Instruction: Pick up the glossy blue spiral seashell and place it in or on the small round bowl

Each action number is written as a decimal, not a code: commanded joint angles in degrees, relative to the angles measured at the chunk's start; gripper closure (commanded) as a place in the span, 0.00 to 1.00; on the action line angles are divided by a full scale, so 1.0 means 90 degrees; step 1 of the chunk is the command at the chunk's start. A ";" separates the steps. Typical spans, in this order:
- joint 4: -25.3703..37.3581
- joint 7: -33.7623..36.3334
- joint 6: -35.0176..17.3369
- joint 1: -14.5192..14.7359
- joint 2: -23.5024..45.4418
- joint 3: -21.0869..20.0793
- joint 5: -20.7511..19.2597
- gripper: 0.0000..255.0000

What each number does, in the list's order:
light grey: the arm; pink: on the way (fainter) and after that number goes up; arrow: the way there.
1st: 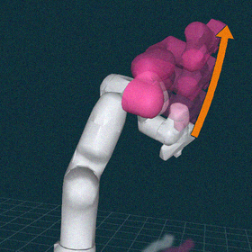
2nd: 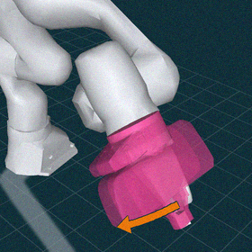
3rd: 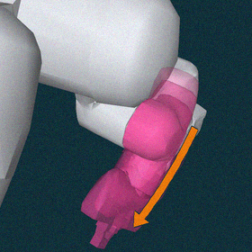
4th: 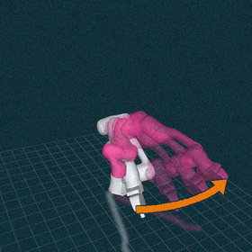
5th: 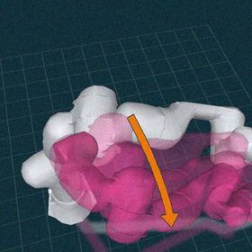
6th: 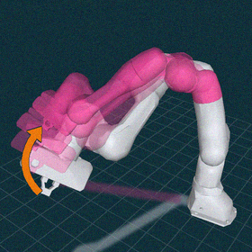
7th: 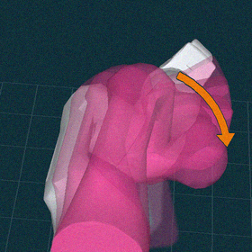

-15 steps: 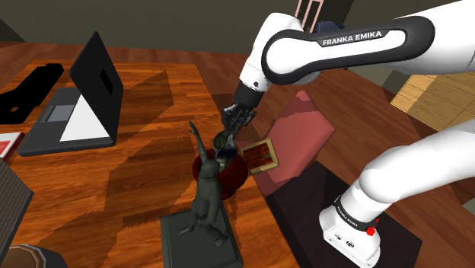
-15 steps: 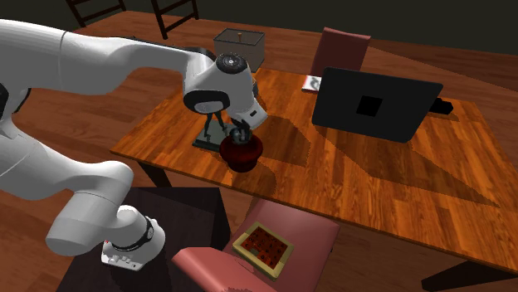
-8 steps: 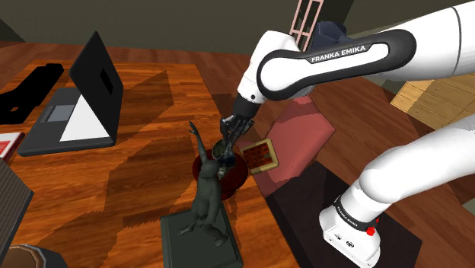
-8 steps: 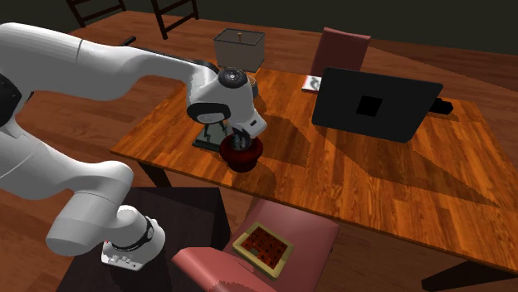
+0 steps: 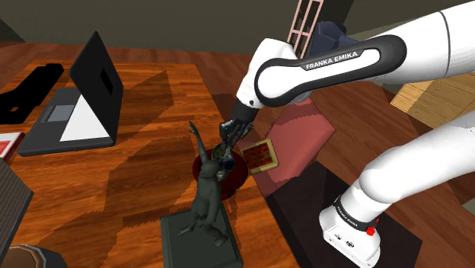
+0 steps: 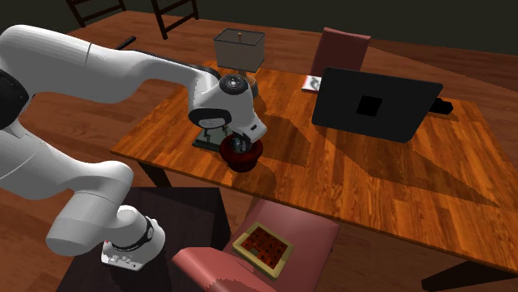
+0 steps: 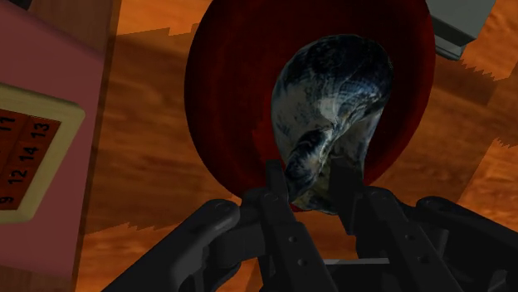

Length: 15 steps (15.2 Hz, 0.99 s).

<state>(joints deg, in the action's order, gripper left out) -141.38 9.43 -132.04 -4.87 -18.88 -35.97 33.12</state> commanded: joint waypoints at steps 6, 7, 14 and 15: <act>0.0000 0.0000 -0.0003 0.0000 0.0001 -0.0001 0.0001 0.00; 0.0000 0.0000 -0.0003 0.0000 0.0001 -0.0001 0.0000 0.00; 0.0306 -0.0016 0.0949 -0.0024 -0.0595 0.0387 -0.0083 0.00; 0.0307 -0.0016 0.0949 -0.0024 -0.0594 0.0387 -0.0083 0.00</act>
<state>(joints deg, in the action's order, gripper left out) -138.67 9.29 -123.66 -5.07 -24.16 -32.55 32.39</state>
